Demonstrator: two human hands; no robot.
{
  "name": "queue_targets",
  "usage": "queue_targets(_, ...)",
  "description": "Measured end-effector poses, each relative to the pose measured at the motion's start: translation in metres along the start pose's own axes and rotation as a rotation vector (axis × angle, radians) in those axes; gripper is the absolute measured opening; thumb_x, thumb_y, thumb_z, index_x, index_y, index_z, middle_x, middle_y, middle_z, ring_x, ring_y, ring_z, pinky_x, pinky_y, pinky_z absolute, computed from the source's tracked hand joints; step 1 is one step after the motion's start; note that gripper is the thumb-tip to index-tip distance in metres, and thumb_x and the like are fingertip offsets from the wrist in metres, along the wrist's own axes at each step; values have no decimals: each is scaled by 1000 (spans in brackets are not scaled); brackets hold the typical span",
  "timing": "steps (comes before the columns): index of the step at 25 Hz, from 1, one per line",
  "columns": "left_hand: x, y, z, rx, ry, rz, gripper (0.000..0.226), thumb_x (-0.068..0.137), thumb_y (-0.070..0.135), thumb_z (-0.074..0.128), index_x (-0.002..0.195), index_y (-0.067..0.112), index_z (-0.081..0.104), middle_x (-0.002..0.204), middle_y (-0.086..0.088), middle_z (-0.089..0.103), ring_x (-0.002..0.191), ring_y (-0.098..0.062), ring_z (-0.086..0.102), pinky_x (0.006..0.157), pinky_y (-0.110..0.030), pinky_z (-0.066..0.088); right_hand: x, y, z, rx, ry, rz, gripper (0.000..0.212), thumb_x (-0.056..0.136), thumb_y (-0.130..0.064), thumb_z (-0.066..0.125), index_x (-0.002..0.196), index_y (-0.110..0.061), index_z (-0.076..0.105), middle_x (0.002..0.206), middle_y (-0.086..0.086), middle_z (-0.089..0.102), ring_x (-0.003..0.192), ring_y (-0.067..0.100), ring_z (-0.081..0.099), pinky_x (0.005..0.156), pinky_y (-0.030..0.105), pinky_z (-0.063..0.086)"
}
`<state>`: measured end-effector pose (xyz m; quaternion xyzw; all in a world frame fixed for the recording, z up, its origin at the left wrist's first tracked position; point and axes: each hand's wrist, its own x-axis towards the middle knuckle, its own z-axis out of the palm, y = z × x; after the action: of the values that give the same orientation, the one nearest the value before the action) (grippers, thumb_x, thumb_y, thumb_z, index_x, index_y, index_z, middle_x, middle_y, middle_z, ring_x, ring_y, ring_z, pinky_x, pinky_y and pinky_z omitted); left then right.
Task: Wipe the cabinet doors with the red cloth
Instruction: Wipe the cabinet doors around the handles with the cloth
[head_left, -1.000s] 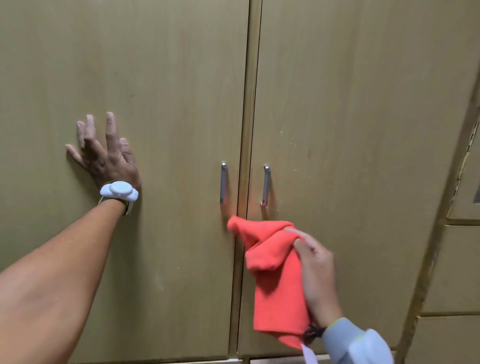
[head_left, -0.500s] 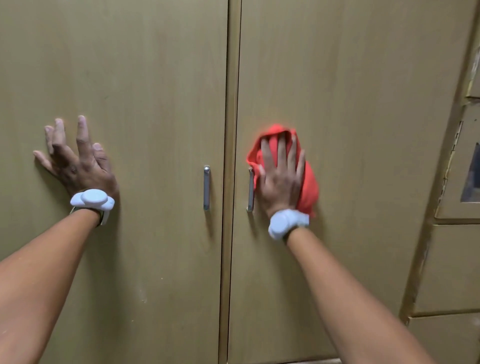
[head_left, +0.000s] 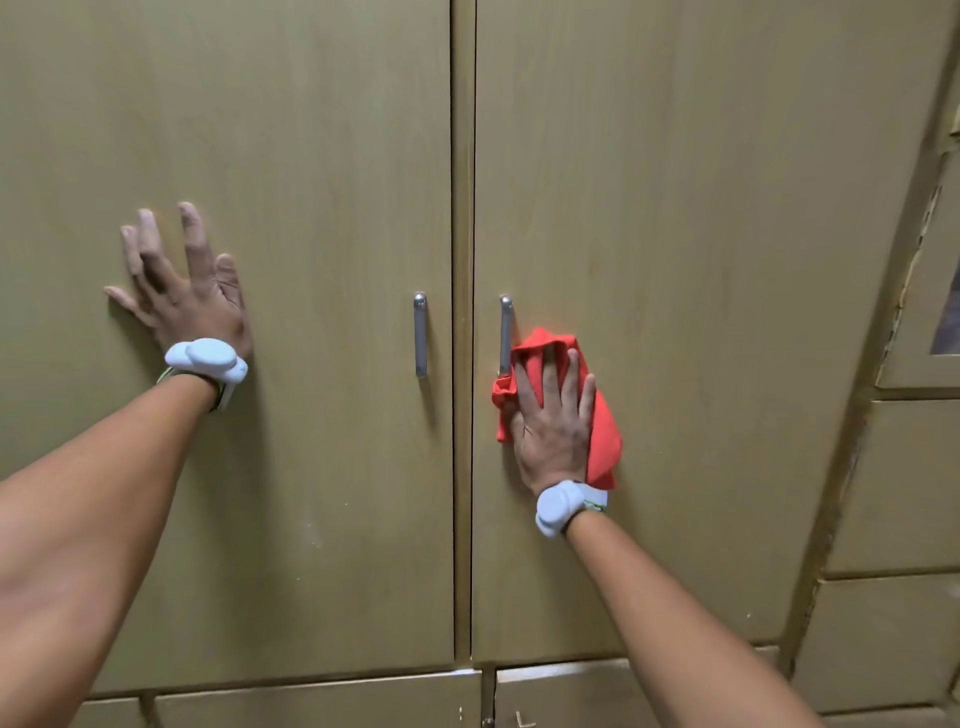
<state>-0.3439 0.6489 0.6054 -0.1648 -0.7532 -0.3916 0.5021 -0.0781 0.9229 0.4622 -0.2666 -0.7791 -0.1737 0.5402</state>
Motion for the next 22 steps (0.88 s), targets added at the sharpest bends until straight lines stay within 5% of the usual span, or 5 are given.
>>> queue_targets(4,-1,-2,-12,15,-138,10,62,109,46,27,166,37,4,174,-10,5,162,-36,7,115,-77,21,88,23,-30,-77,39,-154,56,103,-38,41,158,-34,36,167,10,31,155,40,26,122,63,25)
queue_targets(10,-2,-1,-9,39,-179,-33,62,108,48,22,165,40,-1,175,-6,0,162,-36,4,115,-77,20,201,2,-59,44,232,-49,49,108,-47,32,155,-36,40,165,3,36,155,33,30,124,56,24)
queue_targets(13,-8,3,-7,35,-173,-64,61,108,49,18,165,41,-1,176,-5,-1,163,-36,3,117,-76,16,144,-7,-35,67,283,54,50,108,-44,34,157,-32,38,166,3,34,155,31,31,123,56,25)
queue_targets(18,-7,14,-25,40,-252,-95,62,109,46,24,165,39,-2,176,-4,-4,163,-36,0,115,-77,20,-21,-3,-6,23,3,-41,61,101,-44,55,158,-29,37,166,10,29,153,40,31,119,62,33)
queue_targets(22,-6,13,-31,64,-334,-99,65,109,47,28,165,39,-3,175,-3,-8,163,-35,-3,111,-78,26,28,13,-23,-43,22,-79,51,104,-42,50,152,-27,48,163,11,38,152,40,34,118,61,34)
